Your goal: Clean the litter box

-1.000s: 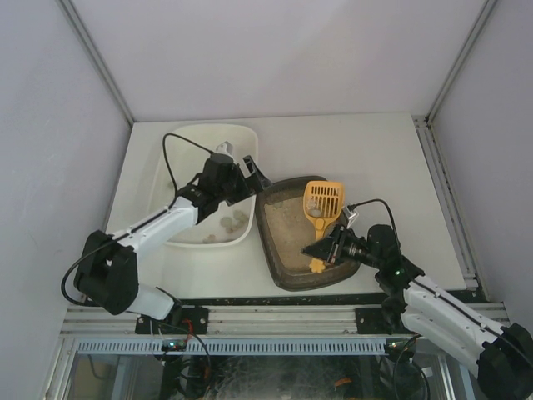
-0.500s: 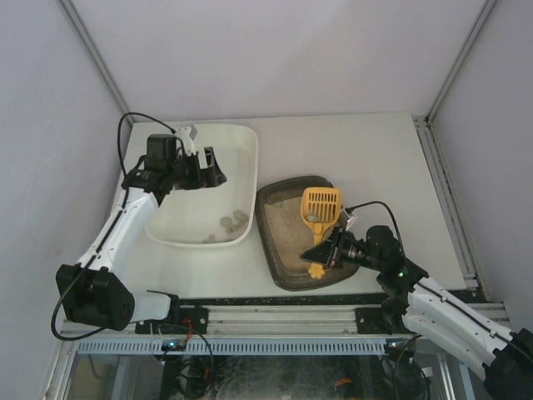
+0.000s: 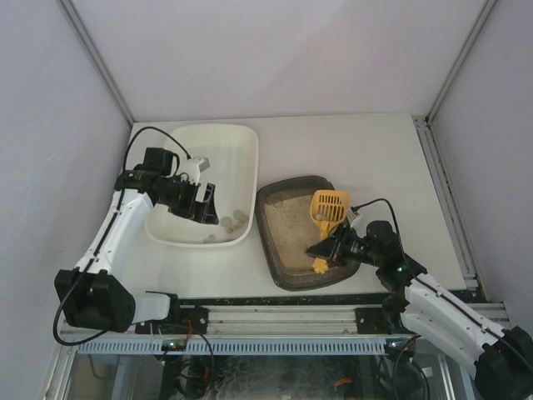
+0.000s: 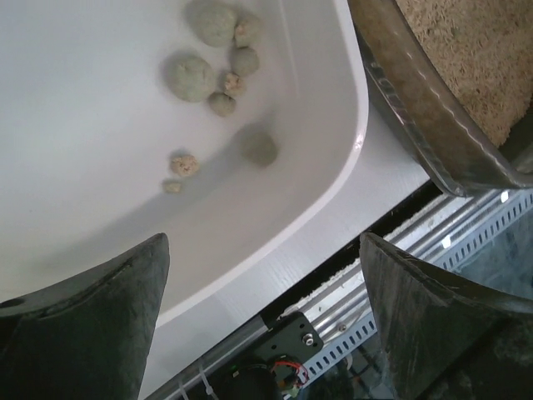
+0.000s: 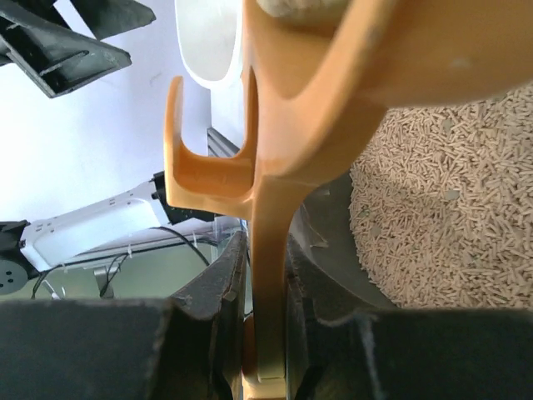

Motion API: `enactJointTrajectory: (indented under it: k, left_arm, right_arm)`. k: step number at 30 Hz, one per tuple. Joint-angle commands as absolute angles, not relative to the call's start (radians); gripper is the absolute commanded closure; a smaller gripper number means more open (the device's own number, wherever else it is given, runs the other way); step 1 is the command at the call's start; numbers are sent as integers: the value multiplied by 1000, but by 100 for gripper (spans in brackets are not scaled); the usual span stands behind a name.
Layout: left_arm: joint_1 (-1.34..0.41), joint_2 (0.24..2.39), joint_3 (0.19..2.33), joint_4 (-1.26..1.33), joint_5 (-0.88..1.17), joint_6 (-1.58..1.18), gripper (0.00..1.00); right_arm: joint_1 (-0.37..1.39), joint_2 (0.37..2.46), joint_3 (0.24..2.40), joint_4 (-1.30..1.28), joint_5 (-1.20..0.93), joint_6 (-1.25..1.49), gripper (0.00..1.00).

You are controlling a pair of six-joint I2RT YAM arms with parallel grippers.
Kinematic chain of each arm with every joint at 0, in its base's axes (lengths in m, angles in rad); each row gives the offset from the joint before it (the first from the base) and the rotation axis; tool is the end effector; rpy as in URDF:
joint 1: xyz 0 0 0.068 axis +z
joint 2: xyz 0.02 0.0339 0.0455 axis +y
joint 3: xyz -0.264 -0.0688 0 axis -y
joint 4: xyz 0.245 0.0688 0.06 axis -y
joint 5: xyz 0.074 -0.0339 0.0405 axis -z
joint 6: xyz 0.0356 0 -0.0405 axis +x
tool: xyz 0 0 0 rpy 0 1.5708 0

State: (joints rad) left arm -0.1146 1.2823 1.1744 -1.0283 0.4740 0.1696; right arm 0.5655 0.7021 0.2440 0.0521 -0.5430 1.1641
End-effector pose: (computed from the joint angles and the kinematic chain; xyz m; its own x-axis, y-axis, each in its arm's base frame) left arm 0.2360 -0.0435 0.3040 -0.8388 0.2477 -0.4849 0.4406 0.8321 -0.3370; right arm 0.1258 0.1016 0.1882 -0.9214 0.3466 -0.1760 -0.0338 0.3797 0.9245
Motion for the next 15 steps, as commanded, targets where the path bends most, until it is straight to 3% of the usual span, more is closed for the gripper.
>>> enactJointTrajectory:
  k: [1,5,12,15]
  left_arm:
    - [-107,1279,1247,-1078,558,256,3]
    - [-107,1280,1231,-1057,604,254,2]
    - [-107,1286,1215,-1023,533,228,2]
    - [-107,1284,1235,-1036,549,226,2]
  right_arm:
    - [566,752,341,62,-609,1097,100]
    - [471,732,308,118,-630,1122,100]
    - [593,864,417,32,-563,1026,100]
    - [662,984,472,83,-637,1014,100]
